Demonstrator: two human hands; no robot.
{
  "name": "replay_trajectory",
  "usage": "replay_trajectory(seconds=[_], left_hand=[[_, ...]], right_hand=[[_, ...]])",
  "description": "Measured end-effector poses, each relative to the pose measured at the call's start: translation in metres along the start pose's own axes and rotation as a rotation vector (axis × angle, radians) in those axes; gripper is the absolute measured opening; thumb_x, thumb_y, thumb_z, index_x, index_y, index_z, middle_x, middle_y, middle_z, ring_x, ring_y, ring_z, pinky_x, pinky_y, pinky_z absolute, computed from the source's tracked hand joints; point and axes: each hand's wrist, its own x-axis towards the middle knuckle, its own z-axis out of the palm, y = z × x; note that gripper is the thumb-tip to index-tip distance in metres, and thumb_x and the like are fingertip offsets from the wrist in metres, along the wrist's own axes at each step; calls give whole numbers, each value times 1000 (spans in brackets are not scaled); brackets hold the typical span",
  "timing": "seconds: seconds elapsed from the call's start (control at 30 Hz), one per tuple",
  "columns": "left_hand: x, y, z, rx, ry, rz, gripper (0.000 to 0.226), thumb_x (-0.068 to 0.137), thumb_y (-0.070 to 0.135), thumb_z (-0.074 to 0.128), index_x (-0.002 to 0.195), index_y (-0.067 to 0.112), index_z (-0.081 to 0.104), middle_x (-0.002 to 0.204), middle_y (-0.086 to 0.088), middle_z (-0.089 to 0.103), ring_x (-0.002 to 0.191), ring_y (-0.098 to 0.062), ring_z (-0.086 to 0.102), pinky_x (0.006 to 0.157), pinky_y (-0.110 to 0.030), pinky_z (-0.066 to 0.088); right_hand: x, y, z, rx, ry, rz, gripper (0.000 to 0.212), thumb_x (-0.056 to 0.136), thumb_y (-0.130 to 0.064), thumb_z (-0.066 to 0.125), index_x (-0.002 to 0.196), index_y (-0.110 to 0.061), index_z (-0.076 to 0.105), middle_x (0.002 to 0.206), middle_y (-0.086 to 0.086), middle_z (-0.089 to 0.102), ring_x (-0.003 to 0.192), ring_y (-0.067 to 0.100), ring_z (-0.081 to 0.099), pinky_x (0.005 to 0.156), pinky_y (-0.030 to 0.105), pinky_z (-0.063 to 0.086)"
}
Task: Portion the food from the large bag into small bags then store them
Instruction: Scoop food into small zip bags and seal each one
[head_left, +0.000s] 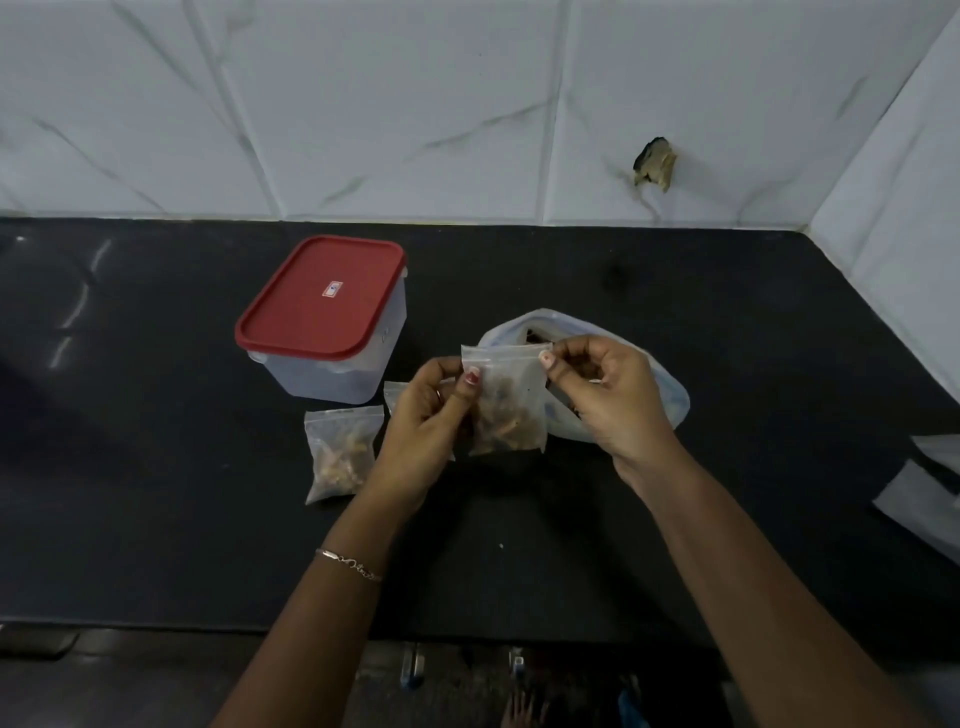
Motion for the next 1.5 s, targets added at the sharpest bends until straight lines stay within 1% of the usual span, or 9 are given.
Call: replay_trajectory(seconds=[0.23,0.33,0.47,0.63,0.8,1.0,1.2,1.33,1.5], left_hand=[[-7,-17,-3,190,61,227,27,97,30,49,118,12,51,93,-13,68,88,-35,67,71,-51,56],[-12,-22,-5,216,62,274,28,94,32,52,116,13,53,96,-11,69,89,-29,70,71,-47,58],[-15,-28,-5,252,63,344,18,96,24,54,110,12,58,106,-4,67,93,-20,69,79,-48,59],[-9,-35,-9,222,77,392,8,95,25,58,100,23,63,105,-3,67,97,-19,66,82,-52,56],[-15,-38,-8,121,101,379,7,95,20,59,98,18,65,94,-9,67,83,-21,63,78,-50,52],[-22,-41,-11,138,101,383,16,90,22,64,102,12,67,104,-9,69,97,-26,66,79,-41,57],[-20,-43,-10,198,99,400,3,89,22,66,90,23,68,98,-7,70,95,-23,66,79,-36,55],[-20,-43,-6,231,61,421,7,92,18,63,97,15,66,95,-4,69,89,-15,67,70,-24,53],[-22,-43,-4,210,43,449,8,88,23,66,94,17,68,97,-8,70,89,-20,66,61,-20,50]], right_hand=[[-16,29,3,4,11,-216,8,88,-20,68,97,-21,69,94,-9,70,89,5,65,74,18,51],[-21,43,4,3,39,-289,6,89,-21,68,94,-23,68,93,-7,69,87,16,65,75,28,55],[-34,51,7,34,101,-412,12,89,-13,67,89,-24,64,87,-10,65,76,1,58,68,14,48],[-41,53,11,29,112,-439,8,90,-11,65,91,-18,64,86,-11,64,76,-2,56,70,12,46],[-46,55,16,44,92,-427,4,90,-17,67,94,-17,68,86,-13,66,76,-3,57,71,13,45],[-51,59,20,52,134,-440,5,89,-14,68,94,-13,69,89,-7,67,81,4,59,74,16,46],[-54,58,23,76,120,-443,5,90,-15,67,93,-16,69,93,-8,68,86,6,61,81,22,51],[-55,57,26,61,88,-457,5,88,-17,69,91,-21,70,96,-10,70,102,5,63,93,25,51],[-52,59,26,29,103,-492,7,88,-17,69,93,-23,69,101,-10,70,107,6,62,98,35,50]])
